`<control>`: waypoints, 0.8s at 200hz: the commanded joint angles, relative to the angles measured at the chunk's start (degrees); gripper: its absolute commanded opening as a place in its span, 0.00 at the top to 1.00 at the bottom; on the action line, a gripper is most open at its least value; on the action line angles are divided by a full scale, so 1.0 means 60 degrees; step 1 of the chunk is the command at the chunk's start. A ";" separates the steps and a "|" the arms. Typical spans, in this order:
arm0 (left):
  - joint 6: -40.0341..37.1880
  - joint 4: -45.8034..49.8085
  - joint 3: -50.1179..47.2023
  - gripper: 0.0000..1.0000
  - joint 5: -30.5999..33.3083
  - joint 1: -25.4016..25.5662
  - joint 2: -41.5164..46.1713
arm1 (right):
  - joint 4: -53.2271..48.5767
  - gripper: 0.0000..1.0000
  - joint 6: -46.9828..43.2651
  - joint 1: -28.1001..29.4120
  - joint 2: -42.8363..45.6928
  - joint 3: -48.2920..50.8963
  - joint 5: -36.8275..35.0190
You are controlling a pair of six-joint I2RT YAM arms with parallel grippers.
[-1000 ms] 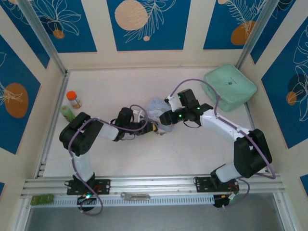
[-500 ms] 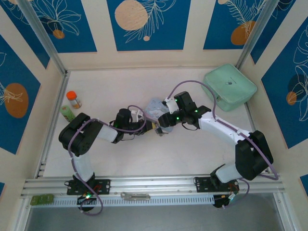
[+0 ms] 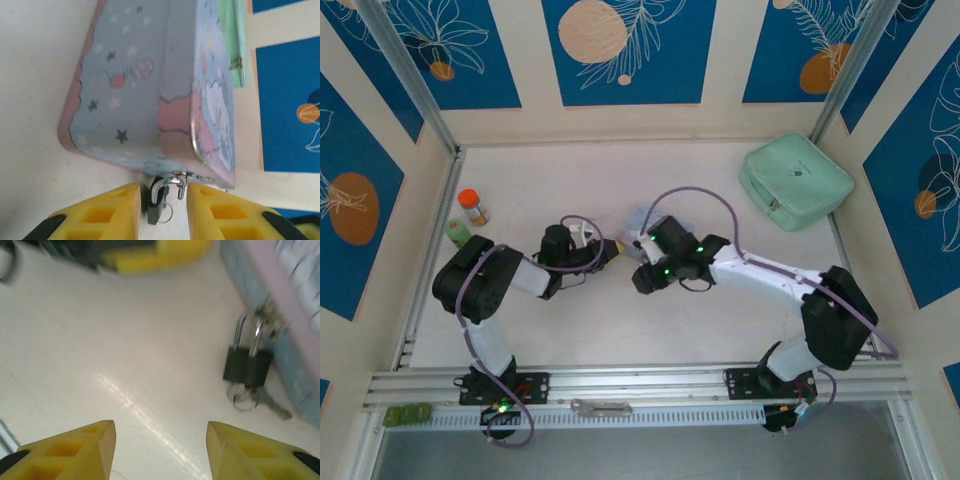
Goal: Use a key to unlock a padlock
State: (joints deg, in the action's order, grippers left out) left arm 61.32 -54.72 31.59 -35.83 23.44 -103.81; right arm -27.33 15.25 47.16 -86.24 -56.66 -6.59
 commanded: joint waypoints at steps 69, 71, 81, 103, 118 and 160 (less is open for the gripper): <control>0.0793 -0.1683 -0.0419 0.71 0.0619 -0.0225 0.0093 | -0.1788 0.48 0.1042 0.1174 -0.2927 -0.2165 -0.4340; 0.0802 -0.1715 -0.0429 0.71 0.0624 -0.0229 0.0069 | -0.1777 0.48 0.1035 0.1174 -0.2964 -0.2192 -0.4370; 0.0886 -0.1907 -0.0524 0.70 0.0674 -0.0230 -0.0036 | -0.1791 0.48 0.0990 0.1145 -0.3153 -0.2333 -0.4516; 0.0961 -0.2138 -0.0578 0.51 0.0630 -0.0227 -0.0215 | -0.1678 0.48 0.0825 0.1077 -0.3498 -0.2519 -0.4772; 0.0939 -0.2161 -0.0577 0.00 0.0596 -0.0239 -0.0220 | -0.1487 0.48 0.0713 0.1022 -0.3630 -0.2539 -0.4821; 0.0612 -0.1518 -0.0509 0.00 0.0750 -0.0303 0.0092 | -0.1282 0.50 0.0660 0.0904 -0.3824 -0.2362 -0.4778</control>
State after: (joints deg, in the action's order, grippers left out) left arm 67.02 -64.29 28.49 -31.40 22.13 -104.75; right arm -35.62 19.77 53.12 -108.49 -70.94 -33.91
